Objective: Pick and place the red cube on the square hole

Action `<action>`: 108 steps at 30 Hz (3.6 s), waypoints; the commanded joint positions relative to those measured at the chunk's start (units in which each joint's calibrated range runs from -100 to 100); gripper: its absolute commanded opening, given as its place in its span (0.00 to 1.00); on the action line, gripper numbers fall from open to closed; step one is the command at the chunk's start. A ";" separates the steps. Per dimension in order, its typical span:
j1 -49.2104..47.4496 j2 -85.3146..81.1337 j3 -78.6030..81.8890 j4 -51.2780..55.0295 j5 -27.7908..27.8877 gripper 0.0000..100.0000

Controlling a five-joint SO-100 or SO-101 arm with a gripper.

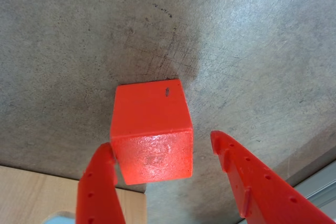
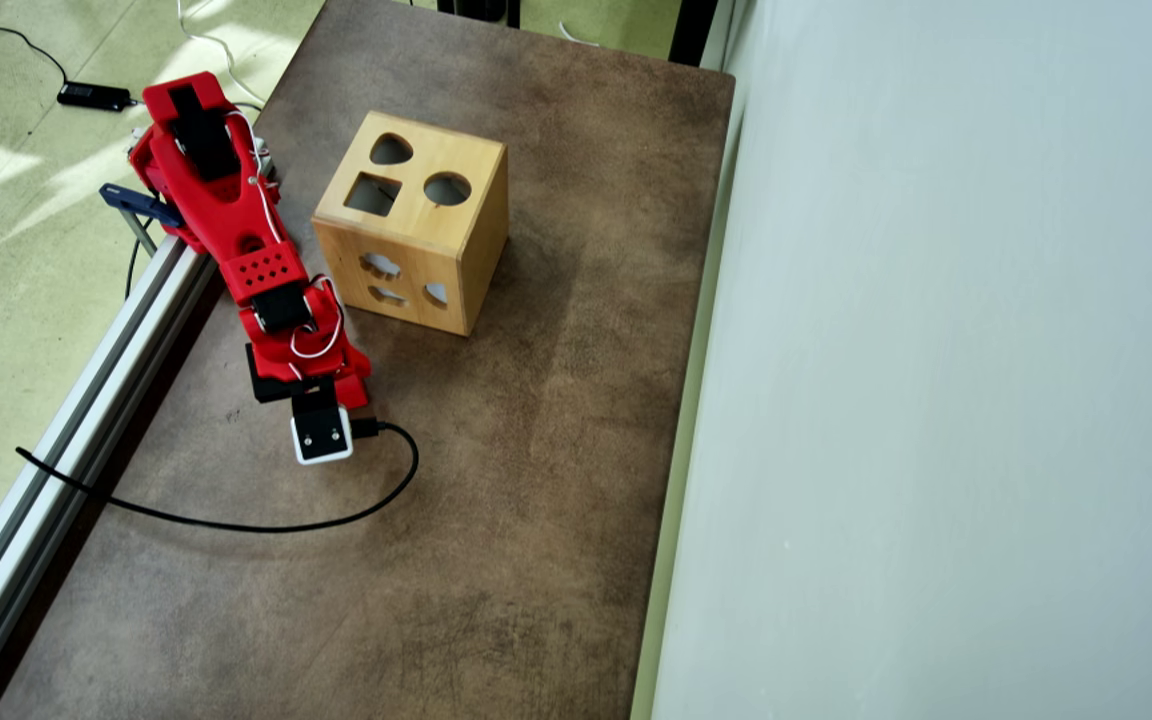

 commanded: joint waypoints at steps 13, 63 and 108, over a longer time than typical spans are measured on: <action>-0.23 -2.19 -1.42 0.52 -0.15 0.01; -0.52 -66.14 -2.49 22.64 -25.49 0.01; -38.26 -68.18 -1.69 30.92 -45.37 0.01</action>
